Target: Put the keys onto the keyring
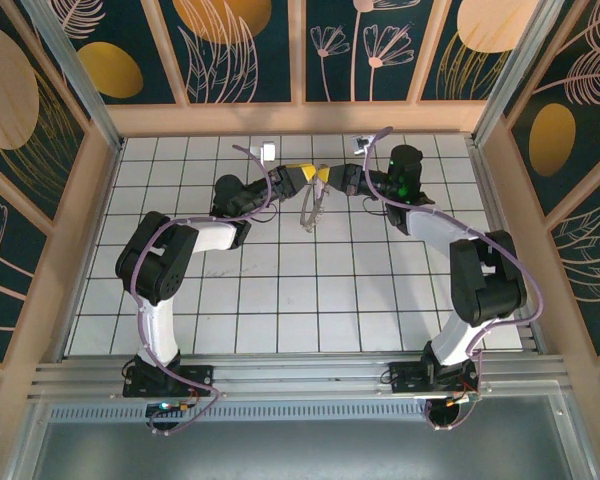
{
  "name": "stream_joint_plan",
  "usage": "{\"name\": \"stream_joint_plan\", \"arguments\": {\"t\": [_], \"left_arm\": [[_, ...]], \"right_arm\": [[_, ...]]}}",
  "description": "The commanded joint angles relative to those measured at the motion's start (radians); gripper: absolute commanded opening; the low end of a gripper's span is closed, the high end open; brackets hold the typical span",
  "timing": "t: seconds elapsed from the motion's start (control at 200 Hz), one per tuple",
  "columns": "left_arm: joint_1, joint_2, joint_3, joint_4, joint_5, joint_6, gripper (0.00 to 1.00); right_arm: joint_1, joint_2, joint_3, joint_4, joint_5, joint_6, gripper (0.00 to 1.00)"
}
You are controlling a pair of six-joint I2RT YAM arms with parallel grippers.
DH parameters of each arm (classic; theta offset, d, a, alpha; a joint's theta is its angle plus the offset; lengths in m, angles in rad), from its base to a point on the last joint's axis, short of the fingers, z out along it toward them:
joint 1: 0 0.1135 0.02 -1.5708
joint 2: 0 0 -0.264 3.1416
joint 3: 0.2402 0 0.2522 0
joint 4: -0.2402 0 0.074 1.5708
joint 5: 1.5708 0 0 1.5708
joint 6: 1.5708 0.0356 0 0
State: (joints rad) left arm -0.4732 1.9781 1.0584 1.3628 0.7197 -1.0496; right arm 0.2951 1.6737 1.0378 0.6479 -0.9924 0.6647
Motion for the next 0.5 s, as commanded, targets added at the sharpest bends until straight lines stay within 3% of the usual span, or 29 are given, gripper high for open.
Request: {"name": "stream_joint_plan", "arguments": {"t": [0.0, 0.496], "left_arm": [[-0.005, -0.003, -0.003, -0.002, -0.008, 0.033, 0.38], [-0.013, 0.01, 0.017, 0.046, 0.035, 0.001, 0.38]], "right_arm": [[-0.007, -0.063, -0.013, 0.066, -0.006, -0.007, 0.0], [-0.007, -0.01, 0.012, 0.129, -0.013, 0.044, 0.0]]}}
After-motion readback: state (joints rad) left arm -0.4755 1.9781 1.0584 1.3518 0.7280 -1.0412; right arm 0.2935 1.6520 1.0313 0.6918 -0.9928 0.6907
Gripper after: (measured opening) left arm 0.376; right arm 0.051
